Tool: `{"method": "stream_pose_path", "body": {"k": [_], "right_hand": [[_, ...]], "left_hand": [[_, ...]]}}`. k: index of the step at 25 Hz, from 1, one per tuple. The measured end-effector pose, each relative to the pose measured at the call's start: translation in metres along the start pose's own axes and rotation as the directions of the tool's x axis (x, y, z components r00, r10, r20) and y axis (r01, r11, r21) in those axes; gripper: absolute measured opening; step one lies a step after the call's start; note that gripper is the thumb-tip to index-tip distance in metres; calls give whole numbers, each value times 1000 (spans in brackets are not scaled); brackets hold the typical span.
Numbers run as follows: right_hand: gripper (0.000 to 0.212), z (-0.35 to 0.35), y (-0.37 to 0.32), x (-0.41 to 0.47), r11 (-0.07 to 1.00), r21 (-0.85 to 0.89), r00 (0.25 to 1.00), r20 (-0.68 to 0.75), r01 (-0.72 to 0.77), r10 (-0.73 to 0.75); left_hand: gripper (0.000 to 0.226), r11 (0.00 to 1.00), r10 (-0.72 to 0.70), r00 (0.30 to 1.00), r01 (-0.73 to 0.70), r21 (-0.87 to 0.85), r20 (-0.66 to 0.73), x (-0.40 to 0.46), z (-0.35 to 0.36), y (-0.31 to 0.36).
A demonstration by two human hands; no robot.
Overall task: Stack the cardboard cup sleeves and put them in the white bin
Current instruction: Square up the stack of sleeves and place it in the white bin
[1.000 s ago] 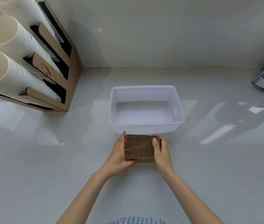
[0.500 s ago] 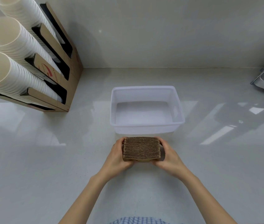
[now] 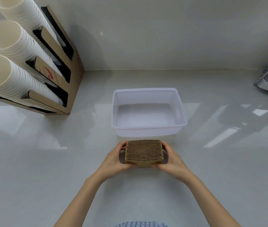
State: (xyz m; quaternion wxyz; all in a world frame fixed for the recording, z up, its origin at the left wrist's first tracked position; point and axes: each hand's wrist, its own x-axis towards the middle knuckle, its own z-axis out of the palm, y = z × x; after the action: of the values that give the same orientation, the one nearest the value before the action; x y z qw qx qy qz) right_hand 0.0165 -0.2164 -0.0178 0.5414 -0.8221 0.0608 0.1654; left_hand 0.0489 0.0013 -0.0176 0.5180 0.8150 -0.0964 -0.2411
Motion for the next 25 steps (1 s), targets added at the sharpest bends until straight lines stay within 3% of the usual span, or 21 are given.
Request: {"method": "stream_pose_path", "body": {"k": [10,16,22,25], "right_hand": [[75,-15,-39,-4,941,337,998,42,26,-43],[79,-18,-58,1,939,337,997,21,65,-76],[86,-24,-82,12,963,257,995,23,84,-93],[78,-33,-94,17,982,171,992,81,79,-94]], "left_hand": [[67,943,-24,1000,21,-332,-4,-9,-7,35],[71,897,-3,999,-18,-442,-46,-2,-16,46],[71,897,9,997,-40,-440,-72,10,-34,60],[72,913,19,999,-38,-406,-51,16,-45,65]]}}
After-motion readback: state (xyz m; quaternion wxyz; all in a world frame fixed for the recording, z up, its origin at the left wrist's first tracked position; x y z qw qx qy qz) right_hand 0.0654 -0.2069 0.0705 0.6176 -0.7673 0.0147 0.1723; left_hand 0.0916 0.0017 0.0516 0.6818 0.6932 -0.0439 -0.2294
